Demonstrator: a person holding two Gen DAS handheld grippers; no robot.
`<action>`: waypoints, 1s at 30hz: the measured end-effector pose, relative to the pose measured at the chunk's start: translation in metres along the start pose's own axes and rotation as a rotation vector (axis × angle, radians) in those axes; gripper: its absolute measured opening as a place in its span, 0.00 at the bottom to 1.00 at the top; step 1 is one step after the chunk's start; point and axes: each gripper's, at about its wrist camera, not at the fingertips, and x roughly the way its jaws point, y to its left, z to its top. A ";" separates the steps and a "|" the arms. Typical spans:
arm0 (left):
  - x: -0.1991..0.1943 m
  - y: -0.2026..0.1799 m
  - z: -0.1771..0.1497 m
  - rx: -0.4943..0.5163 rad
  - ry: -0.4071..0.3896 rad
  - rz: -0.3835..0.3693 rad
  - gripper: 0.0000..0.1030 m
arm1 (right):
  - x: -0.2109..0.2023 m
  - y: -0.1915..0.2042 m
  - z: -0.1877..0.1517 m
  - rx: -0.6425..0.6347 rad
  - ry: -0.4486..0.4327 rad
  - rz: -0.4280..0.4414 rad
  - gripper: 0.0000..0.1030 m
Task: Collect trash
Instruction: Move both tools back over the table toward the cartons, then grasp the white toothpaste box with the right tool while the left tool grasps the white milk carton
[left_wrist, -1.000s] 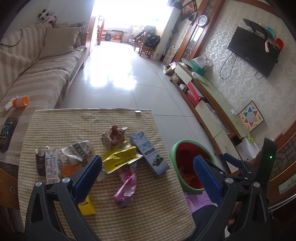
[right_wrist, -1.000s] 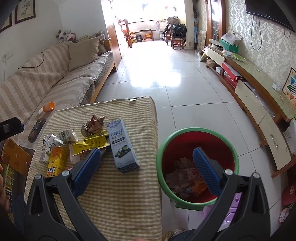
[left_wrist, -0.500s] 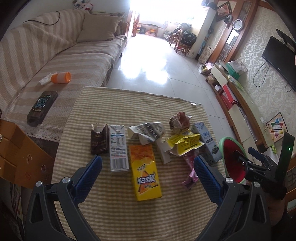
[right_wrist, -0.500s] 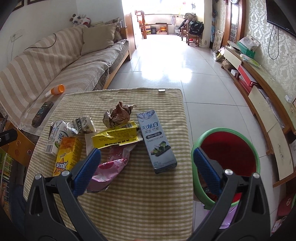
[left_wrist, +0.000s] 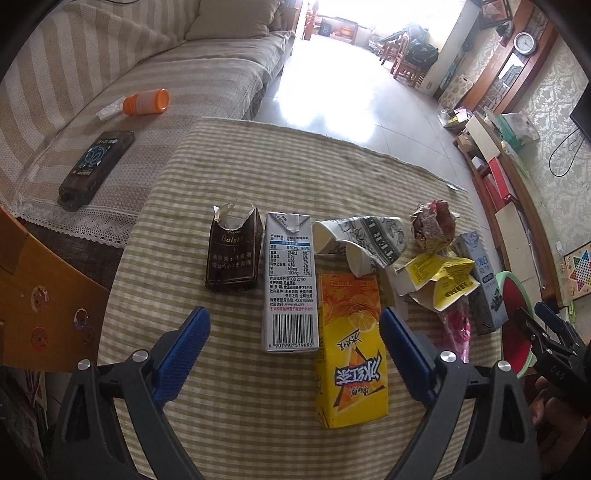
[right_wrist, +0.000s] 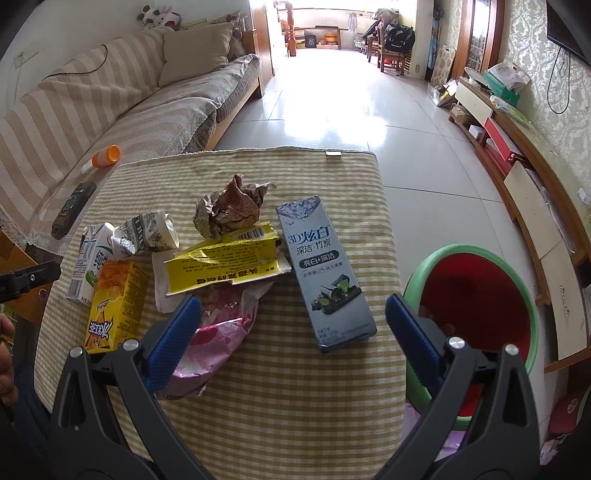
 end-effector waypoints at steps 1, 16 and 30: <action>0.004 0.000 0.002 -0.004 0.007 0.005 0.84 | 0.004 0.000 0.001 -0.001 0.006 0.000 0.95; 0.046 -0.001 0.007 -0.007 0.090 0.042 0.70 | 0.058 -0.016 0.005 -0.017 0.103 -0.043 0.90; 0.060 -0.009 0.015 0.009 0.107 0.051 0.64 | 0.094 -0.021 0.004 -0.044 0.178 -0.032 0.50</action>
